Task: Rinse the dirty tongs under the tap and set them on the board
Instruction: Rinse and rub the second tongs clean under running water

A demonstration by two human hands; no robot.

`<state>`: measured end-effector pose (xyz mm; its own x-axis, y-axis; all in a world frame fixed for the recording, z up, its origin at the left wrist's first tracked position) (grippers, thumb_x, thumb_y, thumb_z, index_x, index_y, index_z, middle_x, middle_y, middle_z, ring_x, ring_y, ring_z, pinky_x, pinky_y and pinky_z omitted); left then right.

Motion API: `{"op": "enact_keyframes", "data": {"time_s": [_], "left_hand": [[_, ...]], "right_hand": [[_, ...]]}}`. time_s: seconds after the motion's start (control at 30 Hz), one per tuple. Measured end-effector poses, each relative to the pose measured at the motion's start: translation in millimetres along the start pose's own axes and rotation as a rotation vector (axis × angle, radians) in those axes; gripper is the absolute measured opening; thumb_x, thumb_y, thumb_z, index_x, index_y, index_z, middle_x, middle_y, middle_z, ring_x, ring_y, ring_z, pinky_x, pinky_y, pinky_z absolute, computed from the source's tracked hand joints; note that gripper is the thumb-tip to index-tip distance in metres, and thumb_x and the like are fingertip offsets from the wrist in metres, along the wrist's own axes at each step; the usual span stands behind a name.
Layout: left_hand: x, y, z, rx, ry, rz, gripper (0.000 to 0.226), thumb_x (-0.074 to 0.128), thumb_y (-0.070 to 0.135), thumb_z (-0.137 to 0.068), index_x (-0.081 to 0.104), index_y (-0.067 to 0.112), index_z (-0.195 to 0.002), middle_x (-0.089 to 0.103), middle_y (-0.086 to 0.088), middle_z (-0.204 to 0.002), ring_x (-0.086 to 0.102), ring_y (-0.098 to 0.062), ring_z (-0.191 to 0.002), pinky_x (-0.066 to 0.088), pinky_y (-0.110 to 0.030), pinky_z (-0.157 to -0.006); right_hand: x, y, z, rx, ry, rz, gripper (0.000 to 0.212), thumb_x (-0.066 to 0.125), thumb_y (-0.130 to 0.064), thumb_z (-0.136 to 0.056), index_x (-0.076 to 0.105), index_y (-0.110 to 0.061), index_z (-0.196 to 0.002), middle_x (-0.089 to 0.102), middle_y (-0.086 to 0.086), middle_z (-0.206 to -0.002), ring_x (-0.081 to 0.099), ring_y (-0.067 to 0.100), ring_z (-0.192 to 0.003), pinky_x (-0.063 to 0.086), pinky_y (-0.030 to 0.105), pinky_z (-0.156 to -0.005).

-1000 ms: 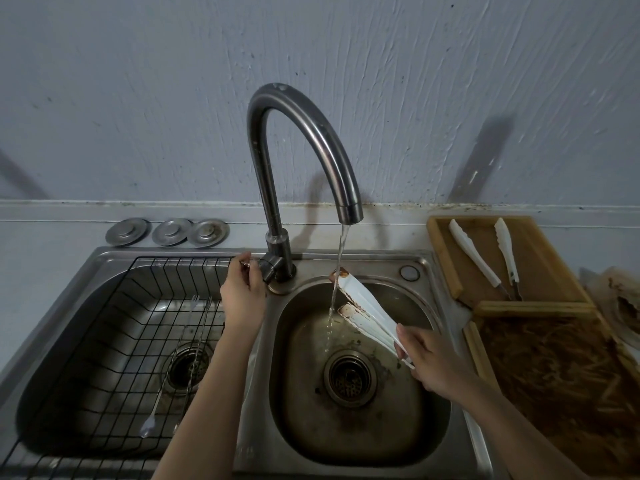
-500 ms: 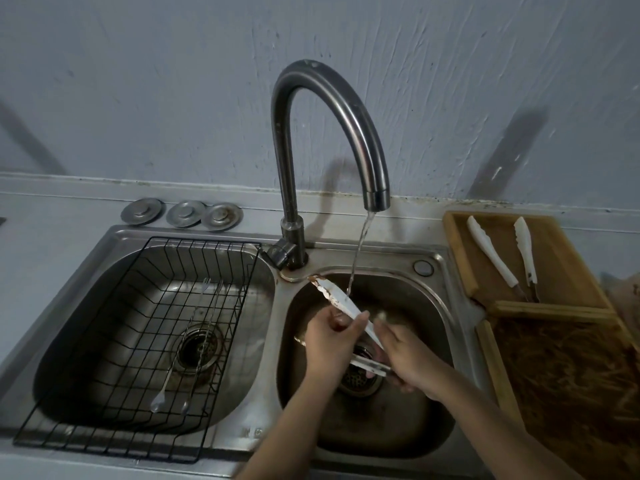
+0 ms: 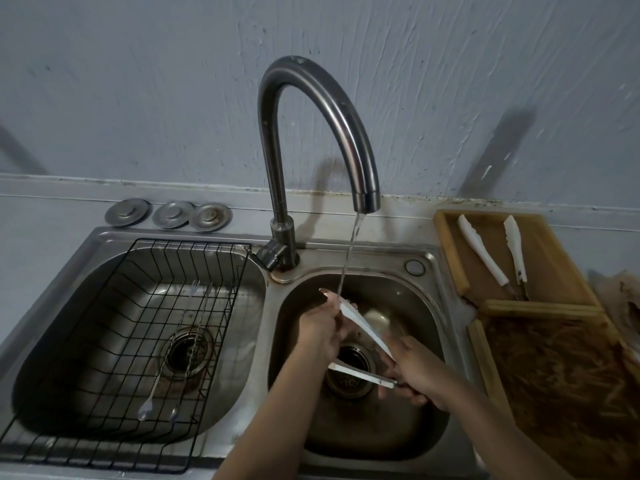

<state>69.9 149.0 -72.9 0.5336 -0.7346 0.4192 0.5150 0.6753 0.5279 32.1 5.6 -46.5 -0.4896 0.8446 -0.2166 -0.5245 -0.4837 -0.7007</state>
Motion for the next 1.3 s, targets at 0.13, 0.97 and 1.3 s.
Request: {"op": "enact_keyframes", "data": {"time_s": [0.13,0.97,1.3], "left_hand": [[4,-6,5,0.049,0.003,-0.222,0.006,0.063,-0.001,-0.085,0.063,0.001,-0.091,0.067,-0.014,-0.087,0.065,-0.023,-0.083,0.054,-0.042,-0.092],[4,-5,11,-0.093,-0.027,-0.045,0.035,0.041,0.022,-0.100,0.058,-0.006,-0.113,0.065,-0.019,-0.093,0.065,-0.026,-0.081,0.057,-0.041,-0.071],[4,-10,29,0.009,-0.019,0.047,0.020,0.033,0.003,-0.099,0.052,0.003,-0.105,0.065,-0.023,-0.103,0.065,-0.028,-0.096,0.054,-0.042,-0.085]], "right_hand": [[4,2,1,0.026,0.006,-0.040,0.049,0.020,-0.050,-0.097,0.039,-0.014,-0.070,0.065,0.017,-0.064,0.031,0.011,-0.032,0.022,0.016,-0.033],[-8,-4,17,-0.131,0.202,0.320,0.037,0.025,-0.041,-0.099,0.050,-0.021,-0.079,0.059,0.004,-0.065,0.054,0.008,-0.043,0.035,0.019,-0.037],[-15,-9,23,-0.362,0.395,0.607,0.040,0.027,-0.036,-0.099,0.042,-0.029,-0.063,0.052,-0.001,-0.055,0.055,0.010,-0.054,0.039,0.025,-0.054]]}}
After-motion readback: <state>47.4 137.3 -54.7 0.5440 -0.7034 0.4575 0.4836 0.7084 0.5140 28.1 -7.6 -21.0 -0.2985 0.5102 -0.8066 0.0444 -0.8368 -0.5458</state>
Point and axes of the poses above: each hand's wrist, its own z-axis away from the middle knuckle, its own x-axis out of the palm, y = z × x, the point moved 5 cm from there along -z, towards the middle knuckle
